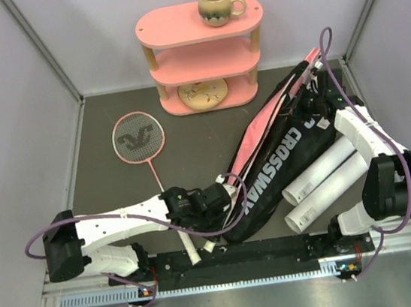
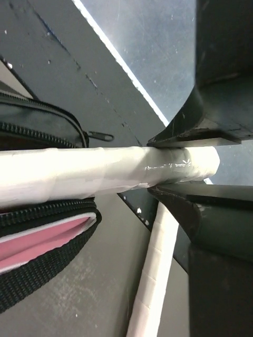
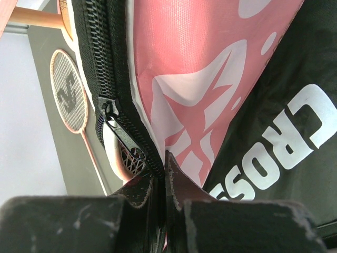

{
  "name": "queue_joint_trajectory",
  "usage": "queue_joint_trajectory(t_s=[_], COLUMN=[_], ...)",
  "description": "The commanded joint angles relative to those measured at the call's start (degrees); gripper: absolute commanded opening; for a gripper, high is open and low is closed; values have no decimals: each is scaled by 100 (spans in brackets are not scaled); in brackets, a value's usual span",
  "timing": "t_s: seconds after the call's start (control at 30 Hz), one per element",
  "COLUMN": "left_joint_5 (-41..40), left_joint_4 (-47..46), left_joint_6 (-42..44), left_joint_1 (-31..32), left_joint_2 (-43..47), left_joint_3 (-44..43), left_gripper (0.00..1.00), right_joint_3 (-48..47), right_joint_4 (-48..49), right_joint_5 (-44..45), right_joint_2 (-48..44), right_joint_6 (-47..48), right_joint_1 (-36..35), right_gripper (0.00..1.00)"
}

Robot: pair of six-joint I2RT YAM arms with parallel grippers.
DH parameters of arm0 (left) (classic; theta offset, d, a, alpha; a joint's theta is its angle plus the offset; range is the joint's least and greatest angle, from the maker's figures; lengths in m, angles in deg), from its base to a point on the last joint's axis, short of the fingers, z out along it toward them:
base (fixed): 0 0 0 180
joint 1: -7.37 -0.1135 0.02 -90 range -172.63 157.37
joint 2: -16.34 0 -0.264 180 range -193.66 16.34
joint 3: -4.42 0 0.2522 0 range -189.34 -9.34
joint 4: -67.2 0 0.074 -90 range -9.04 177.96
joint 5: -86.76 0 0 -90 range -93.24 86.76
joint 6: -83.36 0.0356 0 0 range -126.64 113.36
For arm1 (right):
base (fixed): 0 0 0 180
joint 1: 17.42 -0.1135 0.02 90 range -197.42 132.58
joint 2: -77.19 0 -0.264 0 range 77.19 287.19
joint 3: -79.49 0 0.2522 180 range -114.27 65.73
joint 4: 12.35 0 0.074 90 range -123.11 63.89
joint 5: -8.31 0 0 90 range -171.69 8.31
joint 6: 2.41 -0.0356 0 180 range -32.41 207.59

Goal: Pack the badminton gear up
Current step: Place the racket in the racket bag.

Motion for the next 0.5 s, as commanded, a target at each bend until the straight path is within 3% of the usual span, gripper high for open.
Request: queue_joint_trajectory(t_s=[0.0, 0.07, 0.3, 0.47], left_joint_5=[-313, -531, -901, -1227], left_joint_4=[-49, 213, 522, 365], left_joint_6=[-7, 177, 846, 1057], left_joint_1=[23, 23, 23, -178], left_joint_2=[-150, -333, -870, -1617], left_joint_3=[-162, -373, -2234, -2765], left_gripper=[11, 0, 0, 0], right_joint_3=[-168, -150, -124, -115], right_joint_4=[42, 33, -46, -46], right_joint_5=[-64, -73, -187, -494], right_joint_2=[-90, -82, -38, -47], right_joint_6=[43, 43, 96, 8], right_joint_1=[-51, -68, -314, -411], right_gripper=[0, 0, 0, 0])
